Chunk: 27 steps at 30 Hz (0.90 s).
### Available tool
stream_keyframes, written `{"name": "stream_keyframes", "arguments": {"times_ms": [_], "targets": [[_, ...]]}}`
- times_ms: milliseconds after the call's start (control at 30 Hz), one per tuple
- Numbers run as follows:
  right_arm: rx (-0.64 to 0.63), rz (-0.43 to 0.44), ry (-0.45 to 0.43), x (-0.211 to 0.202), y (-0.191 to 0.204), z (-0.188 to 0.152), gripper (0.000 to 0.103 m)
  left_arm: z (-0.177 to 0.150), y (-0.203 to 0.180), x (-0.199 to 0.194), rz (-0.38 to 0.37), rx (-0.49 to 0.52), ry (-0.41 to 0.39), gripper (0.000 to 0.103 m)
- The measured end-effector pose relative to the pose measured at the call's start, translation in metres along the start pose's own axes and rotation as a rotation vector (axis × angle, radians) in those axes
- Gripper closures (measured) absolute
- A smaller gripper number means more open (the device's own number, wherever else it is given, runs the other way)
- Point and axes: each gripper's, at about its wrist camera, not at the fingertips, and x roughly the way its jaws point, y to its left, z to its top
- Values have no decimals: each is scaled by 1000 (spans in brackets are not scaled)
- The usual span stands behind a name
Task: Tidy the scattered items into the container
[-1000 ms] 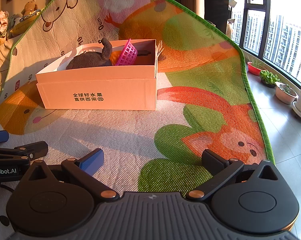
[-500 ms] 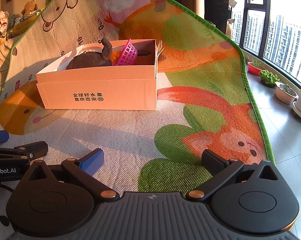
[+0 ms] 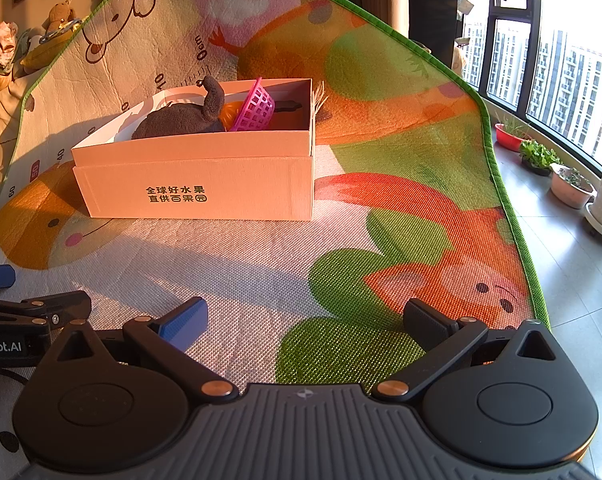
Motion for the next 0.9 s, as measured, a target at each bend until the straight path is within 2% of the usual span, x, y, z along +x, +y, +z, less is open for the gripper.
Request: {"name": "stream_keyframes", "arguments": {"times_ms": [100, 900], "targets": [[0, 0, 0, 0, 0, 0, 0, 0, -4, -2, 17, -12, 25, 0], [0, 0, 0, 0, 0, 0, 0, -5, -5, -6, 36, -27, 2, 0]]}}
